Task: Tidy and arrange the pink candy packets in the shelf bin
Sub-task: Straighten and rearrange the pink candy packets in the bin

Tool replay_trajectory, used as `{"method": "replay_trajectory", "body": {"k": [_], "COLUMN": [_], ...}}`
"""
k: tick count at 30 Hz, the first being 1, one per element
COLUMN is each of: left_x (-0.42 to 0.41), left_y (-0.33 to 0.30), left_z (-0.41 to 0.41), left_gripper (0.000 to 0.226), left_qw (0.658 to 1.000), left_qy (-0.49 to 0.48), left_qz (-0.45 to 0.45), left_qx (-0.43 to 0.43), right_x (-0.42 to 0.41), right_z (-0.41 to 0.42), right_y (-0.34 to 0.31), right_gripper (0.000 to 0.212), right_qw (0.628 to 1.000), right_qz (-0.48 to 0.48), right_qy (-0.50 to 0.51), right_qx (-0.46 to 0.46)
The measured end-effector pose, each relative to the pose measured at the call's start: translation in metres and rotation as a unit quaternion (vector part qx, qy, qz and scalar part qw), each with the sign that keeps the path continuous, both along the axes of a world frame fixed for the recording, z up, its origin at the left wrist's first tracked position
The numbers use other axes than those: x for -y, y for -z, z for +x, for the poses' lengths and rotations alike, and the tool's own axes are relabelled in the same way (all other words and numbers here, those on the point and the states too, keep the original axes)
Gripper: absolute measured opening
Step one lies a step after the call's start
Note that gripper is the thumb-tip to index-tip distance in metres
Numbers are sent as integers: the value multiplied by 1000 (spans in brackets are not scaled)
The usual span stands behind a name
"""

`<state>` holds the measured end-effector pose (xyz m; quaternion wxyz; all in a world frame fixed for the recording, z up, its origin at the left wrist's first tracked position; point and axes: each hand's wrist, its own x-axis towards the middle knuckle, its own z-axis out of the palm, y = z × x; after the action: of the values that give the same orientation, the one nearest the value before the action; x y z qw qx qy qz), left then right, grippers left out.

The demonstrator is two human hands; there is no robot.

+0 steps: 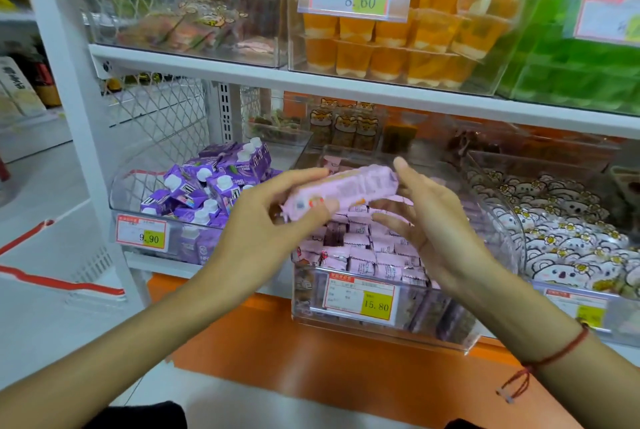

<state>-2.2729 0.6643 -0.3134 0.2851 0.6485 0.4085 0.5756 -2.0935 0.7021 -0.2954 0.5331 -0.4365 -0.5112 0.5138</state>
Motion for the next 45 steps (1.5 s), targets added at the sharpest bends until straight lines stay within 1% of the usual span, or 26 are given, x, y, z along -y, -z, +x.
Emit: {"method": "replay_trajectory", "body": {"k": [2, 3, 4, 5, 6, 9, 11, 14, 16, 17, 18, 19, 21, 23, 25, 26, 28, 30, 32, 34, 37, 41, 42, 43, 44, 45], "left_x": [-4, -5, -7, -7, -7, -10, -10, -7, -7, -9, -11, -14, -20, -24, -28, -30, -33, -38, -45, -52, -58, -61, -59, -57, -53, -47], "left_y": [0, 1, 2, 2, 3, 1, 1, 4, 3, 3, 2, 1, 3, 4, -1, -6, -19, -30, -35, -32, -17, -5, -3, -1, 1, 4], "left_z": [-2, -2, -3, -3, -3, -2, -4, -4, -6, -8, -10, -12, -15, -18, -22, -23, -25, -25, -20, -11, 1, 2, 0, -2, -4, -7], "left_gripper": [16, 12, 24, 35, 40, 47, 52, 44, 44, 44, 42, 41, 36, 34, 38, 40, 38, 35, 37, 37, 33, 30, 30, 30, 30, 28], "left_qw": [988, 978, 970, 962, 957, 951, 965, 994, 999, 999, 998, 996, 990, 976, 960, 953, 939, 924, 903, 875, 816, 773, 769, 776, 799, 832], "left_qy": [26, 28, 25, 23, 23, 34, 33, 12, -22, -42, -61, -74, -79, -83, -85, -78, -48, -19, -9, -1, -7, 11, 10, 1, -18, -50], "left_qz": [-105, -146, -174, -203, -222, -253, -224, -101, -41, -13, 10, 24, 32, 39, 63, 78, 90, 77, 59, 58, 87, 80, 86, 99, 116, 136], "left_qx": [111, 146, 166, 182, 187, 172, 136, 27, 21, 15, -4, -32, -108, -196, -258, -283, -327, -373, -425, -480, -571, -630, -633, -622, -590, -536], "right_x": [-1, 0, 2, 4, 5, 4, 2, -2, -5, -7, -8, -10, -12, -11, -10, -10, -8, -5, -5, -5, -5, -6, -6, -5, -5, -4], "right_z": [5, 6, 5, 4, 3, 1, 3, 4, 4, 5, 7, 10, 16, 20, 22, 23, 25, 25, 24, 24, 25, 25, 25, 26, 26, 26], "right_y": [2, 2, 2, 3, 5, 9, 11, 14, 17, 19, 22, 27, 36, 40, 39, 37, 35, 35, 35, 35, 35, 37, 38, 38, 38, 37], "right_gripper": [45, 51, 53, 52, 45, 25, 28, 38, 41, 43, 46, 48, 42, 33, 35, 37, 40, 41, 41, 40, 40, 39, 40, 40, 41, 40], "right_qw": [993, 985, 976, 967, 961, 964, 974, 979, 976, 970, 955, 926, 842, 778, 741, 730, 720, 712, 716, 726, 733, 736, 735, 734, 734, 734], "right_qz": [44, 79, 108, 130, 150, 170, 146, 120, 116, 120, 131, 151, 213, 280, 314, 322, 327, 322, 311, 302, 303, 304, 305, 306, 309, 314], "right_qy": [-11, -31, -60, -87, -103, -90, -81, -101, -111, -104, -90, -73, -51, -50, -48, -46, -43, -42, -43, -46, -48, -53, -54, -54, -51, -47], "right_qx": [107, 149, 178, 199, 210, 185, 152, 127, 144, 183, 250, 338, 493, 561, 592, 601, 611, 622, 624, 616, 607, 603, 603, 603, 603, 601]}}
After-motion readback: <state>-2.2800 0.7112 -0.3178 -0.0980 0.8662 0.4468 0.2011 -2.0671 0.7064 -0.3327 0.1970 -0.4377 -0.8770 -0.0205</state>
